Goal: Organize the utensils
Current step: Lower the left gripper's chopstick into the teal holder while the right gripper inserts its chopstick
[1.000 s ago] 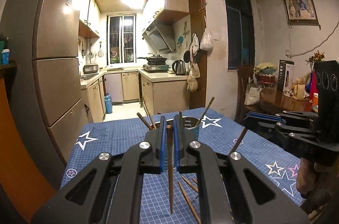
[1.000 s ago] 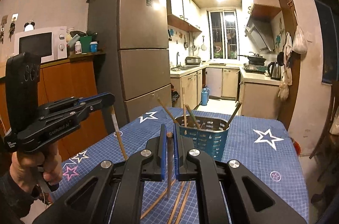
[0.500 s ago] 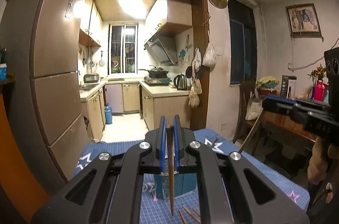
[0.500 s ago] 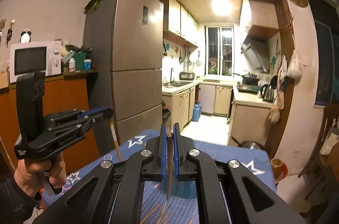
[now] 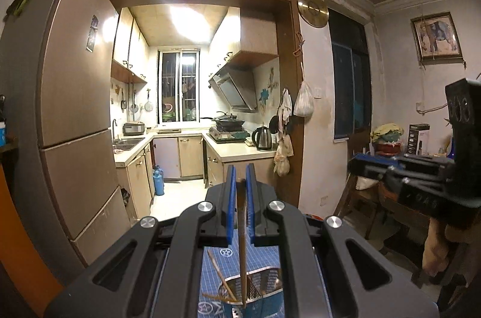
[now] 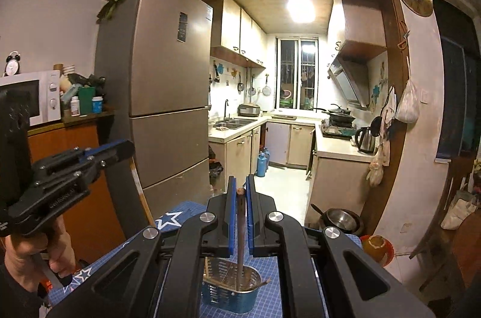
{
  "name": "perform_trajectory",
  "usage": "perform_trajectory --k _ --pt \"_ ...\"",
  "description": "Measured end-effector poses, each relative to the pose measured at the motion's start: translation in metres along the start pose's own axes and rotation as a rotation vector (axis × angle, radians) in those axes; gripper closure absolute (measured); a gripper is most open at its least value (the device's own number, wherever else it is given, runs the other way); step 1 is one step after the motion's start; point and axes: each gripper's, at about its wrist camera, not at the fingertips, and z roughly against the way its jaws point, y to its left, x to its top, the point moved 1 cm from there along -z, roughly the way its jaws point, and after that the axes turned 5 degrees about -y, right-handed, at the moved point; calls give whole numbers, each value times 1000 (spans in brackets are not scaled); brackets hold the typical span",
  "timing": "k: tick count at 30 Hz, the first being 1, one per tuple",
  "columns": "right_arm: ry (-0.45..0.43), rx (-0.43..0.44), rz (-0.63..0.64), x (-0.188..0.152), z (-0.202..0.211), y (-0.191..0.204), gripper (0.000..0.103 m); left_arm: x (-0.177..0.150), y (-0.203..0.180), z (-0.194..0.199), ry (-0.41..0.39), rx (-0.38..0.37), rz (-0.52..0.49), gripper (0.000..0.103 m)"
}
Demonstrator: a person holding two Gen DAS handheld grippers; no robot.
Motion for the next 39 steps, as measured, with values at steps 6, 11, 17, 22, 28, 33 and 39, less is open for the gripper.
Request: perform_trajectory --k 6,11,17,22,28,33,39 --pt "26 -9 -8 1 -23 -7 96 3 -3 -23 -10 1 -10 98" --pt "41 -2 -9 -5 -37 -6 96 -13 -3 -40 0 4 -12 98" --pt "66 7 -20 -18 -56 -9 96 -38 6 -62 38 9 10 98" --pt "95 13 -27 -32 -75 -10 96 -51 11 -73 63 10 29 98" --pt "127 20 -32 -50 -93 -9 96 -61 13 -82 85 8 25 98" --pt "137 25 -34 -57 -99 -9 96 -64 14 -85 90 7 28 98" --pt "157 39 -29 -65 -107 -4 96 -70 14 -92 106 -1 32 98"
